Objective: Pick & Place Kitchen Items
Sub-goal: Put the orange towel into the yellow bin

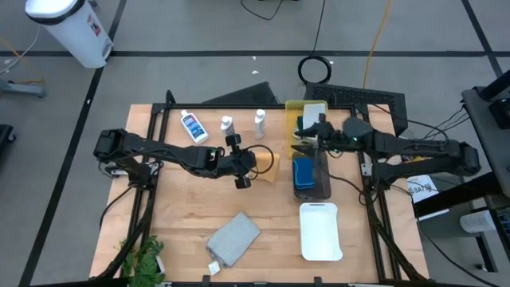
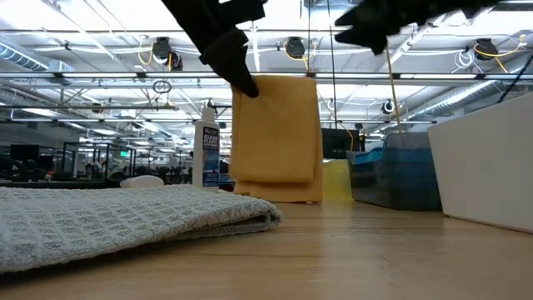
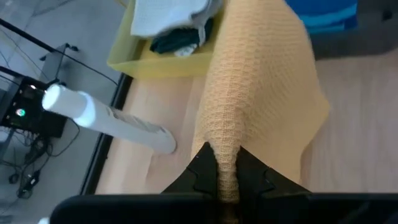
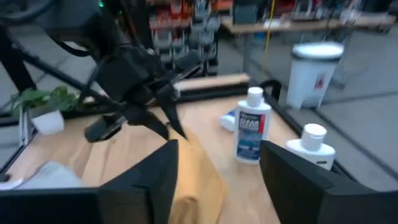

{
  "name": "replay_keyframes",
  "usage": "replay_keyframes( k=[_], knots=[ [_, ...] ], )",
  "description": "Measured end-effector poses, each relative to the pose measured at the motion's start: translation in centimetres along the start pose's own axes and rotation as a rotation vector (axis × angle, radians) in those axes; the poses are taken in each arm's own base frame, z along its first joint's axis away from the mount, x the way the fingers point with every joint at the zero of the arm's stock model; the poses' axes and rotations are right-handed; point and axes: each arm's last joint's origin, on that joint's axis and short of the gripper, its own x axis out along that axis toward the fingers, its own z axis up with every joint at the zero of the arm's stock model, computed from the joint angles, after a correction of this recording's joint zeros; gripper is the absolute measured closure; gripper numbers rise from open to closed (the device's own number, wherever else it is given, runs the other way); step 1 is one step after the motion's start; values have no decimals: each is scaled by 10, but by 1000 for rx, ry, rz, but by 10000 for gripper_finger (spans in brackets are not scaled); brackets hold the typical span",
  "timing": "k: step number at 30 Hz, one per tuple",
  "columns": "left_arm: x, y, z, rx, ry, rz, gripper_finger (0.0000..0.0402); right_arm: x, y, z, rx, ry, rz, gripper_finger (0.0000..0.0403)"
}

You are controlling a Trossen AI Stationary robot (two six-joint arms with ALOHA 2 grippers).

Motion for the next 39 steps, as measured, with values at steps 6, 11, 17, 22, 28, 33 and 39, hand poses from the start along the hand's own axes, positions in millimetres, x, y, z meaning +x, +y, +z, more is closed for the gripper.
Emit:
replay_keyframes(
  k=[6,11,17,22,28,33,39],
  knots=[
    [1,3,1,-12,-10,-12,382,36,3,45,-24,267,-4,169],
    [1,3,1,-8,-10,-15,382,81,3,57,-90,453,8,170],
    [1,3,1,-7,-7,-15,382,128,3,38,-106,589,91,173],
    [2,2,-2,-9,2,-17,382,149,3,15,-105,671,138,170],
    [2,1,-1,-16,-2,-31,382,159,2,-1,-100,730,158,179],
    [2,1,-1,-17,-5,-38,382,162,2,-6,-95,749,167,202],
    [2,1,0,-23,-11,-44,373,164,2,-4,-97,721,171,279]
  ],
)
